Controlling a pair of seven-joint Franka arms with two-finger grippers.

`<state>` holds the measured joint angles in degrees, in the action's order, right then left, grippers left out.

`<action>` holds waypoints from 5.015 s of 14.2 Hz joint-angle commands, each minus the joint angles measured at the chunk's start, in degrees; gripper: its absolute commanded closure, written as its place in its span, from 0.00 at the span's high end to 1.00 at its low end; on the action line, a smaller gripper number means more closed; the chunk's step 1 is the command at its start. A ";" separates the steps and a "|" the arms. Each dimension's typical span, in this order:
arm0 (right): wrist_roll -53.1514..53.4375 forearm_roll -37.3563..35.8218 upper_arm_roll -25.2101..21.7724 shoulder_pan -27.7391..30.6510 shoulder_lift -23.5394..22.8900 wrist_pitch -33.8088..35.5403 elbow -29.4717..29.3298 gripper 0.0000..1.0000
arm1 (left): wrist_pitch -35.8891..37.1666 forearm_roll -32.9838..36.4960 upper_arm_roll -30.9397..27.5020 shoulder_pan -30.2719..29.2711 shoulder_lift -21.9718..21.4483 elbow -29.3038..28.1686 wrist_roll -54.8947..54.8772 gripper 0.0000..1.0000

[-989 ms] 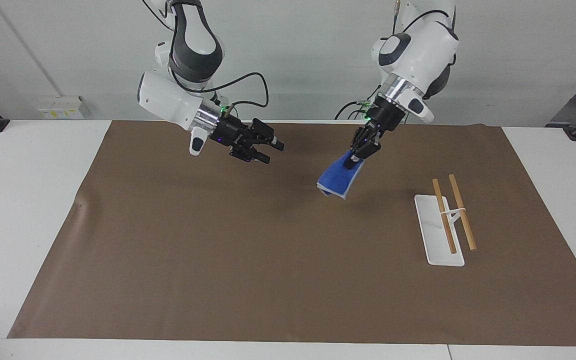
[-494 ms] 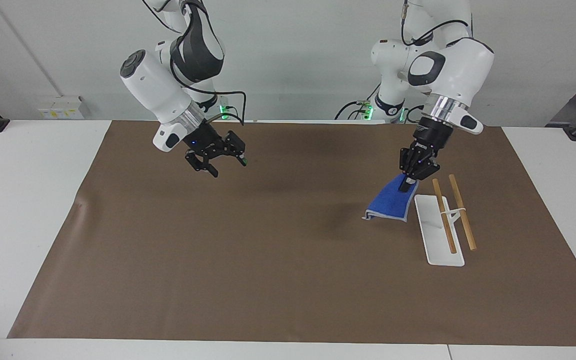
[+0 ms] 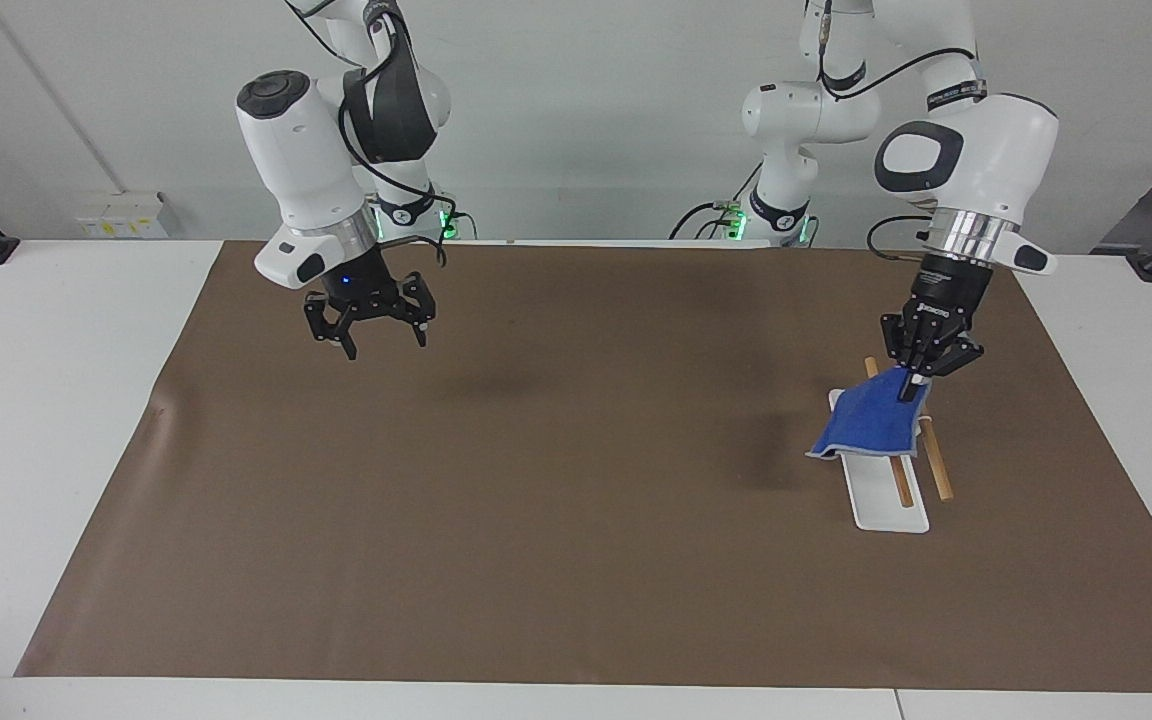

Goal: Right arm passes towel to left arm to hang

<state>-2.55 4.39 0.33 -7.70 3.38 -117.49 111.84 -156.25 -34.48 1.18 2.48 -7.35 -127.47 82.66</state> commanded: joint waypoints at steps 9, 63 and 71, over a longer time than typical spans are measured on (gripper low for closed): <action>1.93 -3.69 0.37 7.33 0.05 22.12 -19.53 1.00 | -0.02 0.64 0.84 -12.76 -0.03 -4.62 4.26 0.00; 1.58 -3.86 0.64 11.56 2.95 24.68 -16.65 1.00 | 42.50 37.03 1.19 2.17 7.88 36.15 -70.76 1.00; 1.40 -3.95 0.55 11.56 2.16 28.28 -20.17 1.00 | 61.82 36.59 1.02 2.26 3.49 35.27 -85.47 1.00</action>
<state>-1.73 -0.66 0.54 3.32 5.26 -90.04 91.86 -99.06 1.30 1.99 4.77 -2.48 -92.13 -1.64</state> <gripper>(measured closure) 0.000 0.000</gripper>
